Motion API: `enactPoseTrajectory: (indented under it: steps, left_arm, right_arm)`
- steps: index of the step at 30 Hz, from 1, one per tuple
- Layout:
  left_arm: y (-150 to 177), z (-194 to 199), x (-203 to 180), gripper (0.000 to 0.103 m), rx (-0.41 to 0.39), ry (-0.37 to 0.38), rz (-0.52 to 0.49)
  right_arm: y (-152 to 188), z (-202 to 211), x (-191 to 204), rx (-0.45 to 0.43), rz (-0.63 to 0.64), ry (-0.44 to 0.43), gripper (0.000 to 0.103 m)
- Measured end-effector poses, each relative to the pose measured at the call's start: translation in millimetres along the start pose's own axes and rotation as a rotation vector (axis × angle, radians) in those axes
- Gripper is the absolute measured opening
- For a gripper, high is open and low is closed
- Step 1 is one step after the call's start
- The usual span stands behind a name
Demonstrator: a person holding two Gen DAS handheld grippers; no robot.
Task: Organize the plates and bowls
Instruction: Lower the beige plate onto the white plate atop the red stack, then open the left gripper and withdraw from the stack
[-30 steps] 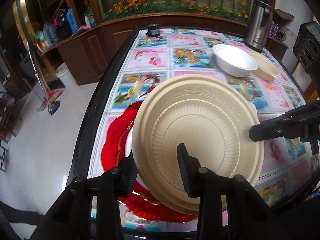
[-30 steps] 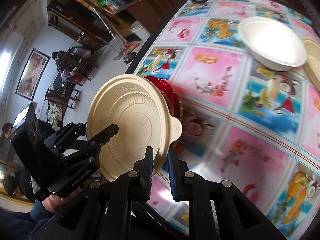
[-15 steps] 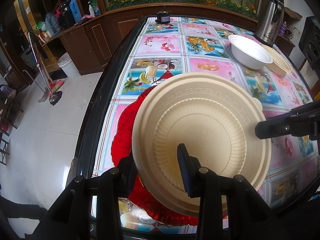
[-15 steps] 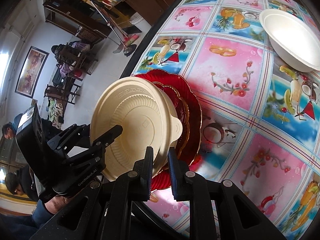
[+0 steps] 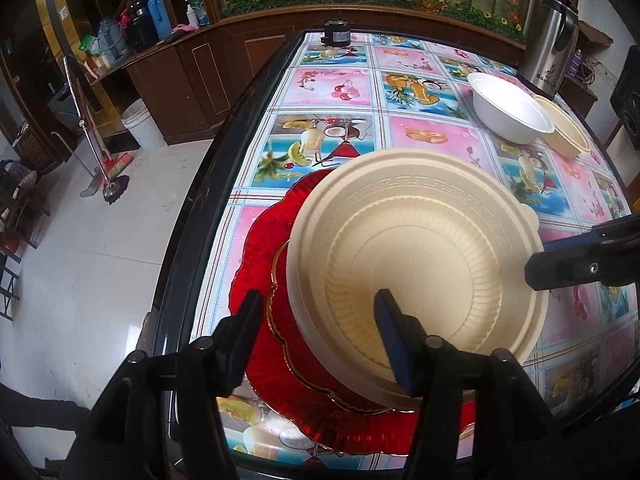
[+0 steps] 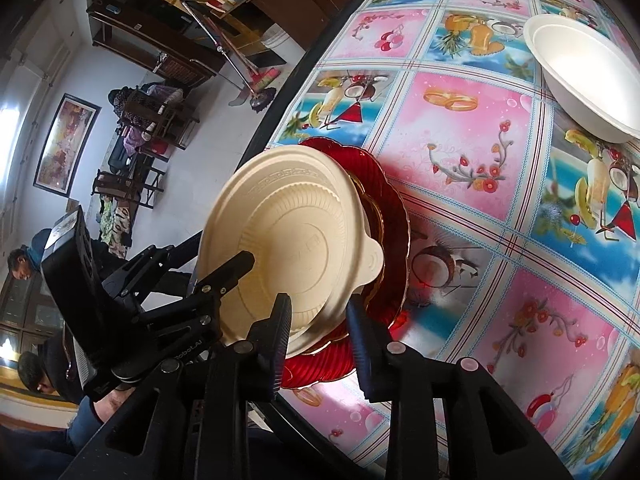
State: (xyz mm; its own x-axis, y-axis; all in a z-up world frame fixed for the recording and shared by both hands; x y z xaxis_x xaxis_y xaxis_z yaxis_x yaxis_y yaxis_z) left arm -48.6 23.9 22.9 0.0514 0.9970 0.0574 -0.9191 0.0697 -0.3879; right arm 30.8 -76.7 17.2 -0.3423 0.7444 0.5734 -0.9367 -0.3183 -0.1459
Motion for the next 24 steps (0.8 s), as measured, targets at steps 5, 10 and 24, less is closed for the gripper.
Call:
enactPoseTrajectory:
  steps: [5, 10, 24]
  left_arm:
    - [0.5, 6.8, 0.9, 0.060, -0.011, -0.009, 0.008]
    - [-1.1, 17.5, 4.7, 0.061, -0.036, -0.019, 0.033]
    - [-24.5, 60.8, -48.3, 0.068, -0.166, 0.048, -0.039]
  right_arm:
    - [3.8, 5.7, -1.5, -0.004, 0.000, -0.013, 0.031]
    - [8.7, 19.1, -7.2, -0.040, -0.017, -0.029, 0.031]
    - [42.3, 68.7, -79.7, -0.148, -0.215, -0.027, 0.031]
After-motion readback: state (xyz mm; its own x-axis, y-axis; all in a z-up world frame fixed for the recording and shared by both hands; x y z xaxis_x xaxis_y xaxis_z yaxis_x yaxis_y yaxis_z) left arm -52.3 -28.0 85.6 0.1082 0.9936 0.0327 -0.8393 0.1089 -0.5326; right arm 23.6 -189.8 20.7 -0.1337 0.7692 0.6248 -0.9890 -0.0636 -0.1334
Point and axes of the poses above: each gripper's, at about its wrist camera, not at the fingertips, and z roughly against the way its jaws point, x to its left, y to its underside, the point moved 5 cm from there along -z, roughly the way its jaws point, and after that the axes turned 6 degrees about x, right-handed, at the moved point
